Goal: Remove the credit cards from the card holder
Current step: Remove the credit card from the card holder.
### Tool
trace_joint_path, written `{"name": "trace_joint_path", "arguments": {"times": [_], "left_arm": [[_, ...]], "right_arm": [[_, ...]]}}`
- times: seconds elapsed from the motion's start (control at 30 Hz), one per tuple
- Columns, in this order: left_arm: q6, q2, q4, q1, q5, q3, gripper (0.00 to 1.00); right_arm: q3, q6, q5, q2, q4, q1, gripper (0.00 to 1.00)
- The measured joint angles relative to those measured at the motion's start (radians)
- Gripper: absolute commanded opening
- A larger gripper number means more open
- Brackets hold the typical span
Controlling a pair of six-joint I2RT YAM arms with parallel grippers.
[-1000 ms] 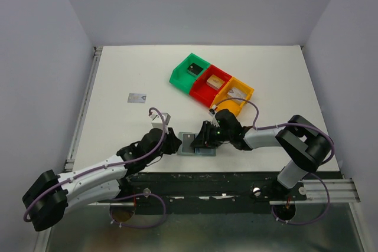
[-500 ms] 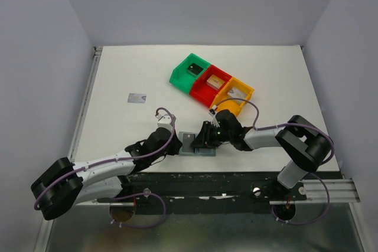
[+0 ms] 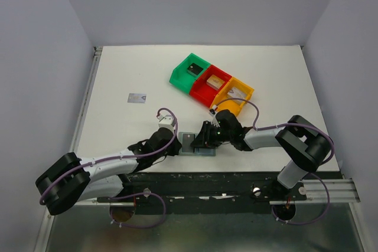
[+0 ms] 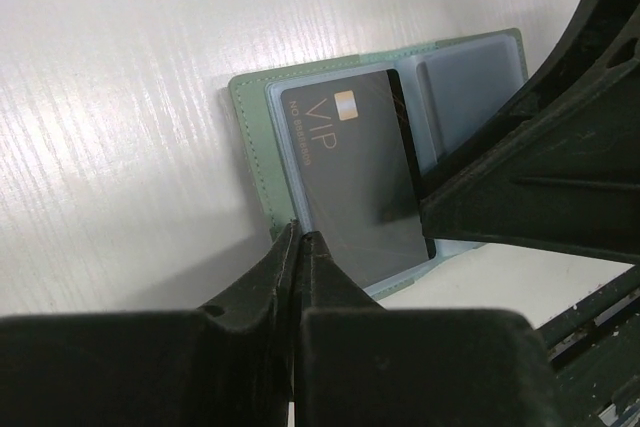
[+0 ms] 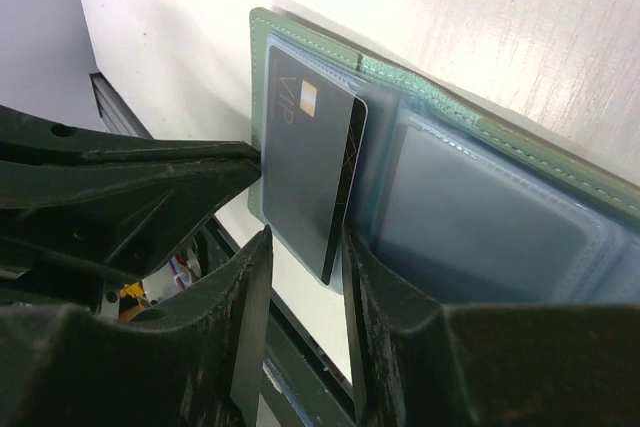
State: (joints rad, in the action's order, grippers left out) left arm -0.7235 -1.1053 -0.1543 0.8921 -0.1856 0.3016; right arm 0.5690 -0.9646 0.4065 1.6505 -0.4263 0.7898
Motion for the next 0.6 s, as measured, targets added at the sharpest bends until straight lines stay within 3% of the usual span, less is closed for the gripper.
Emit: {"name": "trace_joint_path", "arguments": {"times": [0.6], "left_arm": [[-0.027,-0.083,-0.108,-0.001,0.0,-0.024,0.0]], "right_arm": [[0.0,-0.003,0.0,0.009,-0.003,-0.006,0.44]]}}
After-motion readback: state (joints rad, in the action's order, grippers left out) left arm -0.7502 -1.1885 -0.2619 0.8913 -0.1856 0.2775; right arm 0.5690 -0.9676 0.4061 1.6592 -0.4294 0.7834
